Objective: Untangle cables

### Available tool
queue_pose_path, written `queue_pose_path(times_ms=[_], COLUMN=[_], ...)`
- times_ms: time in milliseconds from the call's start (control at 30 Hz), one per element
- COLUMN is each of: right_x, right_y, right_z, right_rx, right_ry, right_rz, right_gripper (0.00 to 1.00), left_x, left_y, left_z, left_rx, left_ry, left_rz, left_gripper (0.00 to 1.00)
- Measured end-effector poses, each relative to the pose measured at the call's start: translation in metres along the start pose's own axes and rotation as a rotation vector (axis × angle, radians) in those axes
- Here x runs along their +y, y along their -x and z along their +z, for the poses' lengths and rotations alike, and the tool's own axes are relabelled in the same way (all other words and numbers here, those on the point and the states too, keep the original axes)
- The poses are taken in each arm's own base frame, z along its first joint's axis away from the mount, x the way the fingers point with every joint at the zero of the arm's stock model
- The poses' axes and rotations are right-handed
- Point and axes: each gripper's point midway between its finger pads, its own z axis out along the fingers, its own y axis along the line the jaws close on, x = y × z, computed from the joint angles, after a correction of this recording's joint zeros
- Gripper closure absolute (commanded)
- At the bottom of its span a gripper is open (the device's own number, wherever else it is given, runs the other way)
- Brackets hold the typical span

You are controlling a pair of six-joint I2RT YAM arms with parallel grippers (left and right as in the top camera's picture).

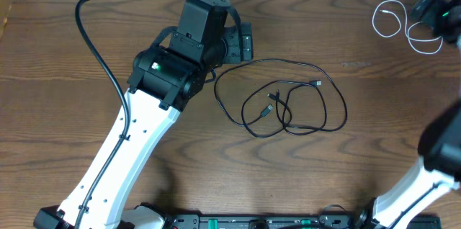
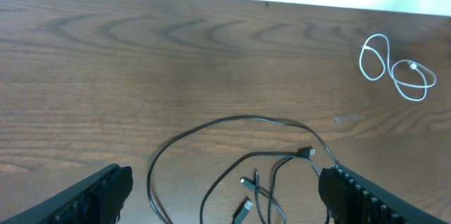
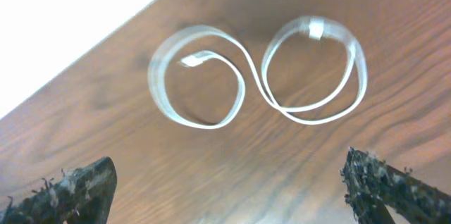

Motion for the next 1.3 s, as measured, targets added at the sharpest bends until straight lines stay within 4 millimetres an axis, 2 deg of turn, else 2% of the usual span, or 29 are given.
queue_pose_path(times_ms=[100,167,233,300,400,533,633,767,933,1100,1300], right_x=[0.020,0.030,0.037,0.046,0.061,0.087,0.105,0.121,0.127,0.119,0.110], right_y=[0.017,0.012,-0.005,-0.028,-0.065,-0.112,-0.139,-0.175,-0.225,-0.271,-0.293], right_z=[-0.074,-0.111,-0.129,-0.134,-0.126,-0.113,-0.109,-0.098,-0.075,-0.046,-0.019], right_rx=[-0.070,-0.070,-0.018,0.070,0.212,0.363,0.423,0.496,0.604,0.676,0.638], right_ry=[0.039,0.066,0.098,0.140,0.198,0.259,0.287,0.309,0.305,0.247,0.222], right_rz=[-0.057,-0.079,-0.096,-0.115,-0.163,-0.262,-0.335,-0.410,-0.475,-0.541,-0.601], right_gripper=[0.01,0.01,0.01,0.01,0.01,0.03,0.09,0.19,0.32,0.38,0.40], left_x=[0.001,0.004,0.005,0.003,-0.001,-0.004,0.000,0.011,0.028,0.037,0.039], left_y=[-0.003,-0.009,-0.013,-0.017,-0.030,-0.058,-0.081,-0.088,-0.081,-0.081,-0.085], left_z=[0.000,0.000,0.001,0.002,0.011,0.040,0.059,0.071,0.071,0.069,0.068], left_rx=[0.013,0.036,0.054,0.068,0.127,0.258,0.353,0.402,0.404,0.421,0.437], left_ry=[0.006,0.016,0.020,0.005,-0.025,-0.049,-0.045,-0.056,-0.060,-0.054,-0.052], left_rz=[0.008,0.011,0.018,0.036,0.069,0.109,0.119,0.089,0.034,0.008,0.010], left_gripper=[0.10,0.10,0.10,0.10,0.10,0.10,0.10,0.10,0.10,0.10,0.09])
